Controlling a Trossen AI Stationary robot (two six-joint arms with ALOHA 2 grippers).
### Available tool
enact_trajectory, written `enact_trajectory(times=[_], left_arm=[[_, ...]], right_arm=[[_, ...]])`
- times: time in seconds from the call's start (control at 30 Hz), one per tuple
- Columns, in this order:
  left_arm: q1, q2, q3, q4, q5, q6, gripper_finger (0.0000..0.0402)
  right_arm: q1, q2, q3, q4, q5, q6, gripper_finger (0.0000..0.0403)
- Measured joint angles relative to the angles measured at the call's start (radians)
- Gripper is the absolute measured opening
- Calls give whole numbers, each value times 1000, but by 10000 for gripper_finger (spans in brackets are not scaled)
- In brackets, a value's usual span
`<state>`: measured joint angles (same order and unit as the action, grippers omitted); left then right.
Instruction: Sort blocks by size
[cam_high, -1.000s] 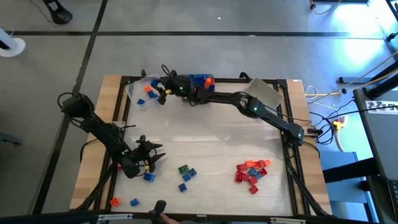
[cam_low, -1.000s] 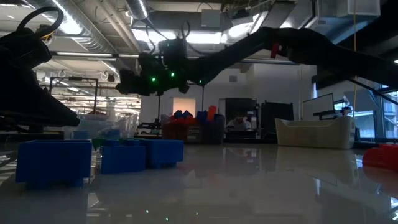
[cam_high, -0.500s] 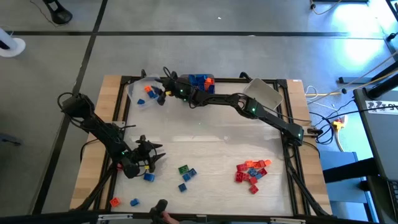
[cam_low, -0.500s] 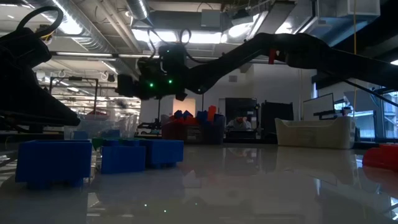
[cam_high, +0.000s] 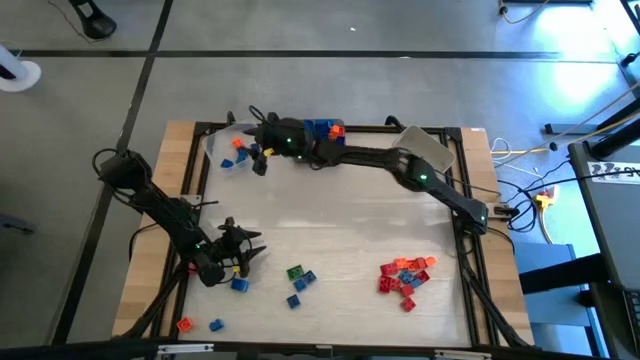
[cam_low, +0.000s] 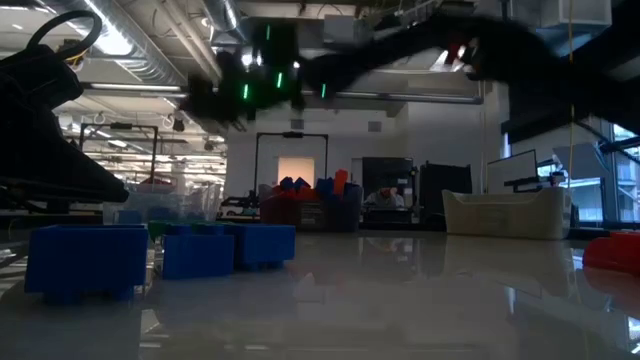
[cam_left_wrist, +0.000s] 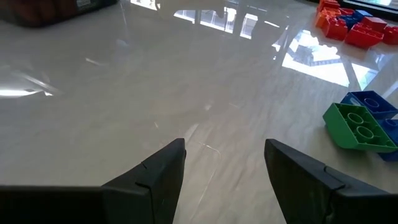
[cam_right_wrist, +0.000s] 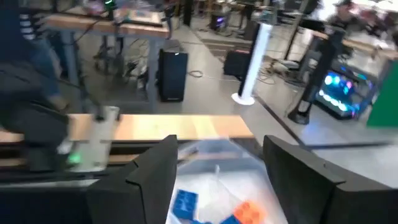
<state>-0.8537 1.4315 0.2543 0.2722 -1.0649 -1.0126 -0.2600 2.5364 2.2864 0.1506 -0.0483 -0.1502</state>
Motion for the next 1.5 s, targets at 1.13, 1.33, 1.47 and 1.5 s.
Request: enact_trajectory(times=[1.13, 1.33, 1.47, 1.5], left_arm=[[0, 0, 0, 1, 1, -2, 208], [0, 0, 0, 1, 1, -5, 208], [0, 0, 0, 2, 1, -6, 208], [0, 0, 0, 1, 1, -8, 208]], right_arm=[[456, -519, -233, -1248, 47, 18, 231], [507, -542, -460, -1052, 1, 42, 231], [533, -594, -638, -846, -24, 68, 231], [539, -607, -687, -802, -24, 74, 231]])
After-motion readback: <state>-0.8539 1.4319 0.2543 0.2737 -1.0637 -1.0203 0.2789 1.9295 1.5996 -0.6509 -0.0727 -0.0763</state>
